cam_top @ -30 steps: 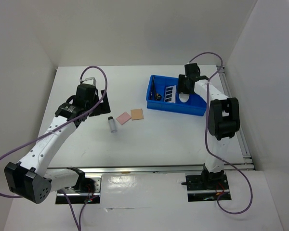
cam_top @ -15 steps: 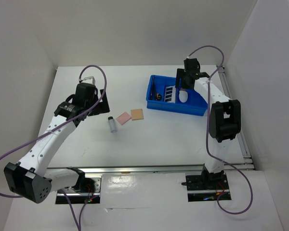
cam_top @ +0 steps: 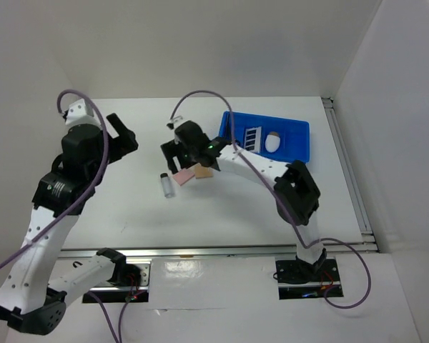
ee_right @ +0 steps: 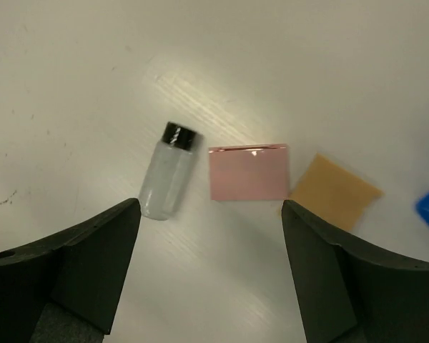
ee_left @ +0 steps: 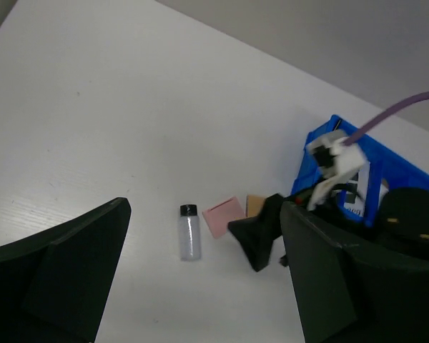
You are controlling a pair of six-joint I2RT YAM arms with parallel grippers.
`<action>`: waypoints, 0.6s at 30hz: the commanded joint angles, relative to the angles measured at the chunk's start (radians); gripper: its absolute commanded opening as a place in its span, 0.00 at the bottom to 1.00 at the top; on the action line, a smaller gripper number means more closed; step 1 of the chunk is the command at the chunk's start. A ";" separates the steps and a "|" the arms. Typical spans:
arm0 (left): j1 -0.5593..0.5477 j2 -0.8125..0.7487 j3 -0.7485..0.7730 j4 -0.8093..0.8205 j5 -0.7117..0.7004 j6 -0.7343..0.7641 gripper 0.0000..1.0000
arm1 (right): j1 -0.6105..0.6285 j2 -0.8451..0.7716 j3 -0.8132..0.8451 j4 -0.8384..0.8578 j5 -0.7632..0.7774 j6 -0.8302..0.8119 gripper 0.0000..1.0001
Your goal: Organize the makeup
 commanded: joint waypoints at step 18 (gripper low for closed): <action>-0.003 -0.112 -0.027 -0.012 -0.082 -0.024 1.00 | 0.174 0.430 0.353 -0.106 0.055 0.071 0.61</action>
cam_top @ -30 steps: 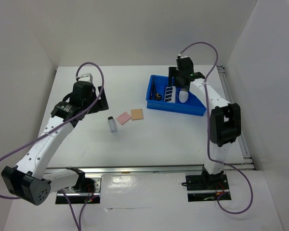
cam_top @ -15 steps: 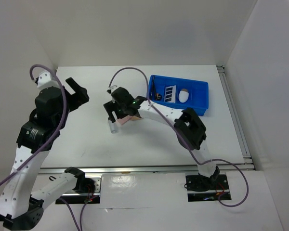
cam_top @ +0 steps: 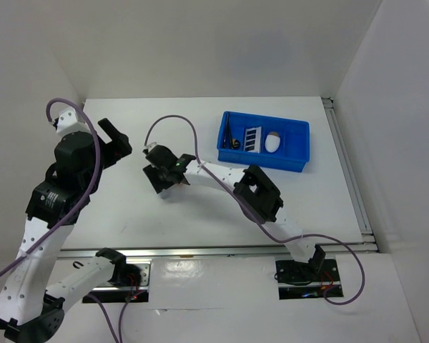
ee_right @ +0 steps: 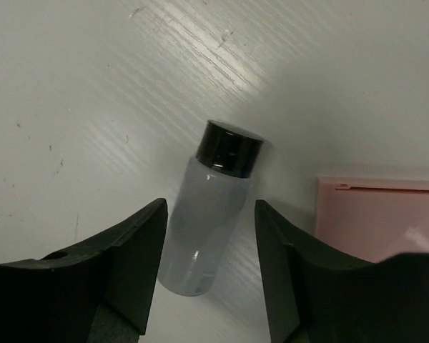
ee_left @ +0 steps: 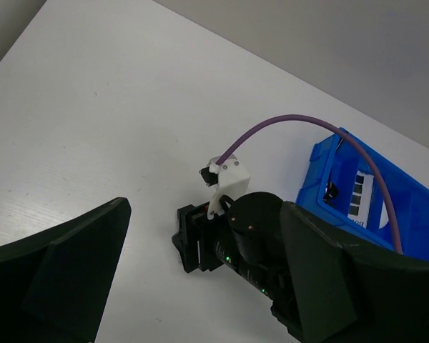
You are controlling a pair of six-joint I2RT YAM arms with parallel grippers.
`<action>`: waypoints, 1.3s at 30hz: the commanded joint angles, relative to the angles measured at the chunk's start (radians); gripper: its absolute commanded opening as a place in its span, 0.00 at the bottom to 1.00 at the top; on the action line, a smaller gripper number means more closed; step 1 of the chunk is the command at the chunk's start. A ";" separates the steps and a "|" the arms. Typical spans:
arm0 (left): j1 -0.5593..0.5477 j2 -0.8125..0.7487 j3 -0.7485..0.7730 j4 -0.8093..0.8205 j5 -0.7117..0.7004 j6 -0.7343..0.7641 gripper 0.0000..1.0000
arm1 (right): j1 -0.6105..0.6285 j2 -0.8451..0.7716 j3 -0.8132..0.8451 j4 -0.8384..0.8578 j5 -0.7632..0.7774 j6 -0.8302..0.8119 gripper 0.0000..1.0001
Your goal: Organize the makeup
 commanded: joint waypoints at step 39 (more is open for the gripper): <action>-0.003 0.142 -0.009 0.030 0.122 0.132 1.00 | -0.314 -0.560 -0.268 0.025 0.176 -0.041 0.32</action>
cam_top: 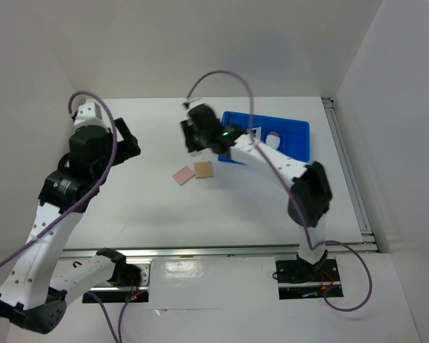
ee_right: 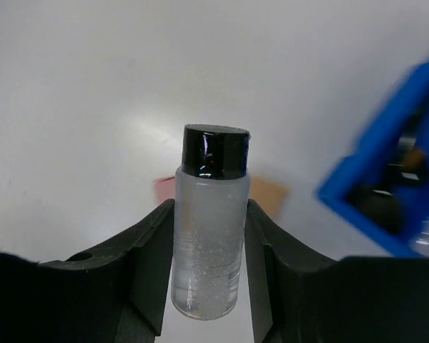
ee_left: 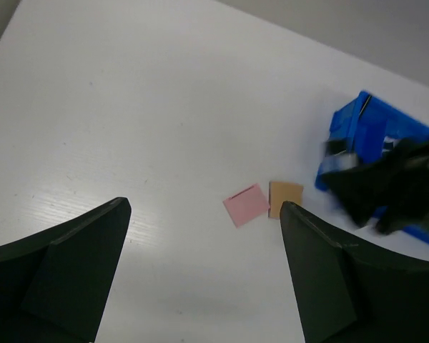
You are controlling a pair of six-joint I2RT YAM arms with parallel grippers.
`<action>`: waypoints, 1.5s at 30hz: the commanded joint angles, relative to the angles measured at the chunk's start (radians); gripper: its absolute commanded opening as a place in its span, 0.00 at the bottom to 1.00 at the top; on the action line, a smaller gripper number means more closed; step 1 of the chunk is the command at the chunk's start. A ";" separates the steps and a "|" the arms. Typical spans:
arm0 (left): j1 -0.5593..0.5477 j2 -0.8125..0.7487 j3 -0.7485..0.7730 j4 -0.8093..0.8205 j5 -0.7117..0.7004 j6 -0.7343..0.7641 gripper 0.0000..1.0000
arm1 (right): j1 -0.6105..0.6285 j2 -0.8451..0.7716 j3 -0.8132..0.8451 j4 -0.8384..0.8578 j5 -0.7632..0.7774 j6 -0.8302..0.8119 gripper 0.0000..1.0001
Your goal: Organize the makeup
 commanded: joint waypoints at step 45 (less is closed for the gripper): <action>-0.021 0.166 -0.071 0.068 0.151 -0.005 1.00 | -0.258 -0.277 -0.300 0.130 0.003 -0.037 0.74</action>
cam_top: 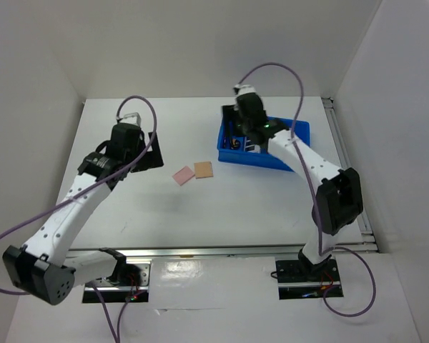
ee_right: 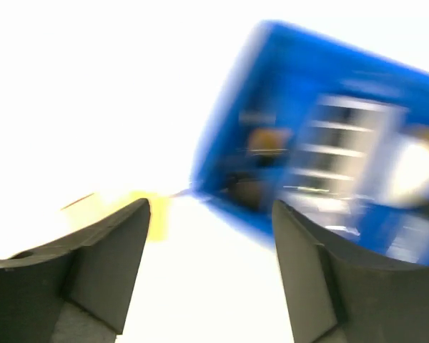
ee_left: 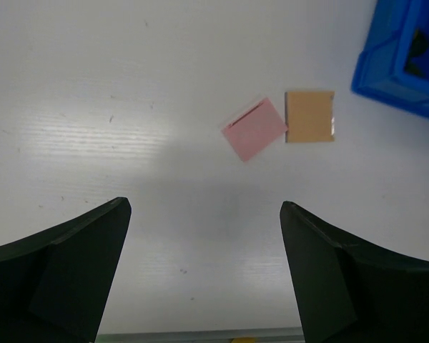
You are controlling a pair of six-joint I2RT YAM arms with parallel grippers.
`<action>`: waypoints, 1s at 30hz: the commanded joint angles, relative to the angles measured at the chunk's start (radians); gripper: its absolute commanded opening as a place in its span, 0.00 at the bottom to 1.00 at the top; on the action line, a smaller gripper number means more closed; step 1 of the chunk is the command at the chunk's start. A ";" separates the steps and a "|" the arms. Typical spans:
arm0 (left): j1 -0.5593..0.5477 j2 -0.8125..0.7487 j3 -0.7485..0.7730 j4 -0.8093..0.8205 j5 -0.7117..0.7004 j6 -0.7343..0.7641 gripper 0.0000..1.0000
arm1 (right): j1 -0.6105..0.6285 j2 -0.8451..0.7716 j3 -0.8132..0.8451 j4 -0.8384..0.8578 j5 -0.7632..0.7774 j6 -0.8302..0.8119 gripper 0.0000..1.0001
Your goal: Organize the makeup
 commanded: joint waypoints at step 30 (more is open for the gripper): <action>-0.005 -0.224 0.059 -0.027 -0.170 -0.082 1.00 | 0.417 0.583 0.363 -0.010 -0.130 -0.237 1.00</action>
